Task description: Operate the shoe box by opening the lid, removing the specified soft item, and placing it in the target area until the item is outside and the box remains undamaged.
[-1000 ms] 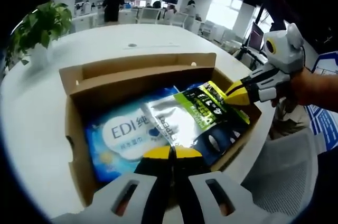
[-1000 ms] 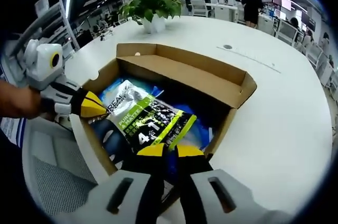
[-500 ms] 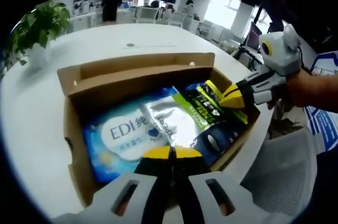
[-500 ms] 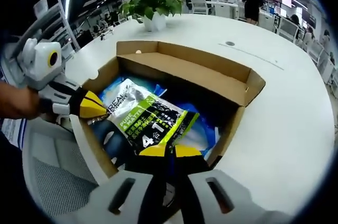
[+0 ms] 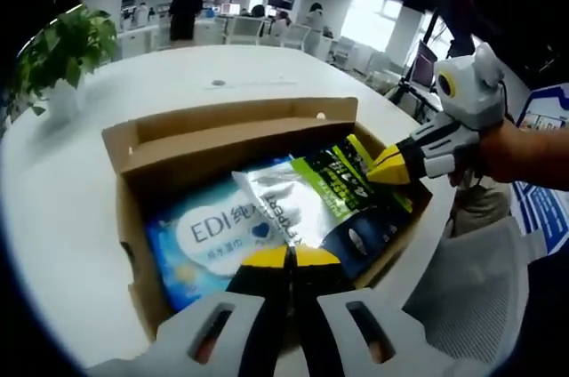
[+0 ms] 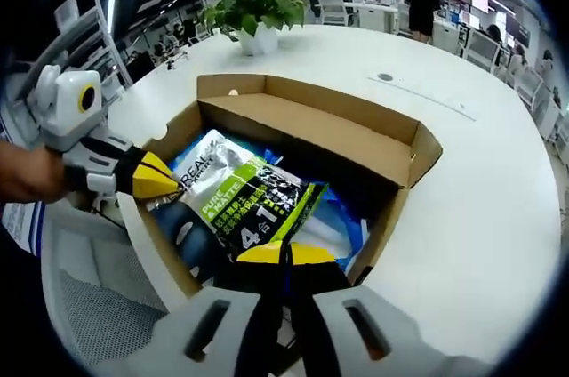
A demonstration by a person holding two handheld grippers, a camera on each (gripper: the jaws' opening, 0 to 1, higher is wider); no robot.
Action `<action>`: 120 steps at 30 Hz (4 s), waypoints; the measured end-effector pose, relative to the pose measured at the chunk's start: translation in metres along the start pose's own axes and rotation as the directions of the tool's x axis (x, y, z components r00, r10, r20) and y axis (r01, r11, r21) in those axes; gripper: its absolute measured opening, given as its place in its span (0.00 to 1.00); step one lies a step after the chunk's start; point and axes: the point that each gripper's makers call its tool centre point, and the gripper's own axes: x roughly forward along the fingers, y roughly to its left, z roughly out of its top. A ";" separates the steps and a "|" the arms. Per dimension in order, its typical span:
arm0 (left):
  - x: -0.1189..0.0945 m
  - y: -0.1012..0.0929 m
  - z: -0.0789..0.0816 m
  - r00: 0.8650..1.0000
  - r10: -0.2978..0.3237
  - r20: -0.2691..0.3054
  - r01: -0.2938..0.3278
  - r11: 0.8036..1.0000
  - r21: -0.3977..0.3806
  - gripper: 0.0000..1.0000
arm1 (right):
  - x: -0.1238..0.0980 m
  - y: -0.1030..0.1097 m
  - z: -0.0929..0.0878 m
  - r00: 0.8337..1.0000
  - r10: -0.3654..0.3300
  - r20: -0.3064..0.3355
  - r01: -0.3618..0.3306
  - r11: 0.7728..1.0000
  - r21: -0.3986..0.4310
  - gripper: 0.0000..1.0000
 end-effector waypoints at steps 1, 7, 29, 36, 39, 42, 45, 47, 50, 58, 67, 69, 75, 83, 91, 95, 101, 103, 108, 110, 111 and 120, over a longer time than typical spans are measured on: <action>-0.001 0.000 0.002 1.000 0.000 0.004 0.000 1.000 0.002 0.00 | -0.001 0.000 0.001 1.000 -0.001 0.001 0.001 1.000 0.001 0.00; -0.007 -0.002 0.010 1.000 -0.008 0.025 0.008 1.000 0.009 0.00 | -0.010 0.002 0.010 1.000 -0.014 0.012 0.014 1.000 -0.006 0.00; -0.020 -0.023 0.041 0.996 -0.030 0.088 0.026 0.998 0.049 0.00 | -0.047 -0.005 0.028 0.997 -0.059 0.043 0.060 0.998 -0.024 0.00; -0.019 -0.033 0.049 0.996 -0.018 0.092 0.012 0.998 0.065 0.00 | -0.055 -0.014 0.031 0.997 -0.043 0.057 0.044 0.999 -0.031 0.00; -0.016 -0.041 0.052 0.996 -0.016 0.086 0.010 0.997 0.071 0.00 | -0.061 -0.019 0.032 0.997 -0.041 0.065 0.043 0.999 -0.030 0.00; -0.014 -0.048 0.058 0.997 -0.017 0.082 0.009 0.996 0.088 0.00 | -0.067 -0.025 0.030 0.997 -0.041 0.069 0.042 0.999 -0.028 0.00; -0.011 -0.054 0.062 0.996 -0.019 0.083 0.011 0.996 0.093 0.00 | -0.073 -0.031 0.028 0.996 -0.041 0.073 0.043 0.999 -0.026 0.00; -0.007 -0.061 0.063 0.997 -0.022 0.079 0.014 0.995 0.099 0.00 | -0.077 -0.036 0.025 0.996 -0.044 0.074 0.046 0.999 -0.023 0.00; -0.002 -0.072 0.063 0.997 -0.029 0.073 0.021 0.994 0.108 0.00 | -0.084 -0.043 0.020 0.996 -0.050 0.075 0.052 0.998 -0.019 0.00; 0.012 -0.094 0.070 0.997 -0.049 0.067 0.040 0.990 0.132 0.00 | -0.100 -0.063 0.010 0.994 -0.072 0.078 0.073 0.997 -0.007 0.00; 0.034 -0.118 0.077 0.996 -0.081 0.045 0.073 0.985 0.156 0.00 | -0.114 -0.090 -0.004 0.993 -0.097 0.072 0.096 0.995 0.024 0.00; 0.039 -0.121 0.077 0.996 -0.086 0.039 0.079 0.984 0.158 0.00 | -0.115 -0.096 -0.008 0.992 -0.100 0.070 0.098 0.995 0.030 0.00; 0.054 -0.133 0.079 0.995 -0.097 0.021 0.093 0.982 0.162 0.00 | -0.117 -0.112 -0.018 0.992 -0.104 0.064 0.101 0.994 0.052 0.00; 0.077 -0.151 0.077 0.994 -0.112 -0.011 0.112 0.979 0.172 0.00 | -0.122 -0.136 -0.032 0.993 -0.110 0.053 0.105 0.991 0.076 0.00; 0.099 -0.167 0.078 0.992 -0.123 -0.037 0.128 0.976 0.179 0.00 | -0.128 -0.158 -0.046 0.992 -0.116 0.044 0.111 0.989 0.098 0.00; 0.109 -0.175 0.080 0.991 -0.128 -0.046 0.134 0.974 0.181 0.00 | -0.130 -0.167 -0.052 0.992 -0.118 0.042 0.113 0.988 0.107 0.00; 0.121 -0.180 0.078 0.989 -0.130 -0.065 0.140 0.973 0.185 0.00 | -0.129 -0.179 -0.060 0.993 -0.117 0.035 0.112 0.987 0.119 0.00; 0.126 -0.180 0.076 0.989 -0.127 -0.074 0.139 0.973 0.187 0.00 | -0.127 -0.182 -0.062 0.993 -0.114 0.033 0.109 0.986 0.124 0.00; 0.134 -0.181 0.075 0.989 -0.123 -0.087 0.138 0.973 0.186 0.00 | -0.123 -0.189 -0.067 0.993 -0.112 0.030 0.107 0.986 0.132 0.00; 0.138 -0.182 0.075 0.988 -0.123 -0.093 0.139 0.973 0.185 0.00 | -0.122 -0.191 -0.069 0.993 -0.111 0.026 0.106 0.985 0.135 0.00; 0.139 -0.181 0.074 0.988 -0.123 -0.095 0.139 0.973 0.186 0.00 | -0.120 -0.193 -0.070 0.994 -0.110 0.025 0.106 0.985 0.135 0.00; 0.152 -0.178 0.069 0.985 -0.110 -0.132 0.136 0.969 0.206 0.00 | -0.109 -0.201 -0.075 0.995 -0.100 0.014 0.097 0.984 0.146 0.00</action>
